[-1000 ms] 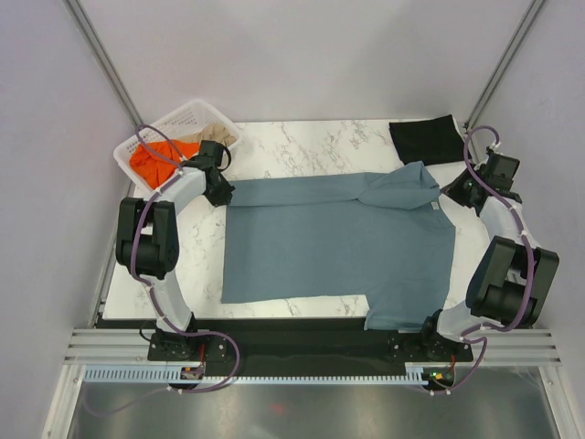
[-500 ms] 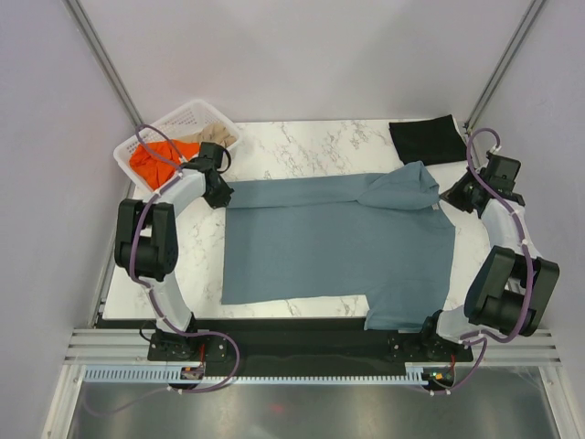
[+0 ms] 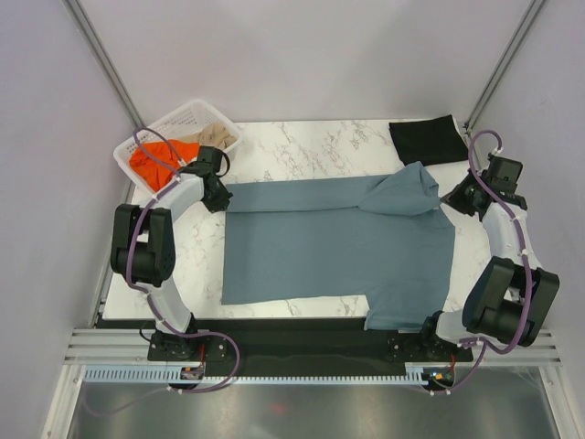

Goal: Fold and stack the t-shirts
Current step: Fold the tshirt

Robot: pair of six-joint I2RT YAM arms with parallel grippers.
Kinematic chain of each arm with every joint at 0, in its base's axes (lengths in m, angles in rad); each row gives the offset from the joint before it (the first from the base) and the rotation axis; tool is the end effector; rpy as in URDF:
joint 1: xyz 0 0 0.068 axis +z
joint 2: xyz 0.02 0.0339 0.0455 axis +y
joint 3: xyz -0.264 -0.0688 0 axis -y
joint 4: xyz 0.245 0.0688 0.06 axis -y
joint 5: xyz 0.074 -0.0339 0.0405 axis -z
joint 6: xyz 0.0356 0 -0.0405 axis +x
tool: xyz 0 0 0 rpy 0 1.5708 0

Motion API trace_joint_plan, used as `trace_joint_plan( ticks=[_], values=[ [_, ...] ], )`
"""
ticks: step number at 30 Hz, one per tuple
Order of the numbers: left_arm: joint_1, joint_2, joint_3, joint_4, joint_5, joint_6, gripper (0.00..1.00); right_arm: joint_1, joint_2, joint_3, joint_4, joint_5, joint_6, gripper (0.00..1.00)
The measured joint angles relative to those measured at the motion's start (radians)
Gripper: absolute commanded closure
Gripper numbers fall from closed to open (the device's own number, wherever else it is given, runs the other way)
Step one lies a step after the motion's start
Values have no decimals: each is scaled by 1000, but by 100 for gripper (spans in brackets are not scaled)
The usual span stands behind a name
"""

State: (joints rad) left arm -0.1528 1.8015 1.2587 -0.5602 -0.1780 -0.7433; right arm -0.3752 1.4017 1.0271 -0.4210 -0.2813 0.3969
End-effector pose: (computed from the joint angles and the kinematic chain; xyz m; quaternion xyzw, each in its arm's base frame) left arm 0.3670 -0.0501 0.1980 -0.3016 0.9210 -0.0221 0.2455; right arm 0.2839 -0.1012 0.2626 0.2961 0.8692 0.1338 0.3728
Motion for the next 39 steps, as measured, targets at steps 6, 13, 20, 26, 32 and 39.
trace_joint_plan(
  ticks=[6, 13, 20, 26, 32, 39],
  values=[
    [0, 0, -43, -3, 0, 1, 98, 0, 0, -32, -20, 35, 1, 100],
    [0, 0, -44, -2, -1, 5, 98, 0, 0, -35, -47, 50, 18, 100],
    [0, -4, -44, -2, -1, 6, 98, 0, -13, -2, -92, 53, 37, 100],
    [0, -21, -56, -1, 0, 6, 98, 0, -42, 5, -120, 65, 44, 100],
    [-7, -22, -80, -3, 1, 6, 98, 0, -74, -51, -131, 145, 72, 100],
    [-11, -21, -80, -5, 11, 6, 96, 0, -85, -105, -141, 194, 105, 100]
  ],
)
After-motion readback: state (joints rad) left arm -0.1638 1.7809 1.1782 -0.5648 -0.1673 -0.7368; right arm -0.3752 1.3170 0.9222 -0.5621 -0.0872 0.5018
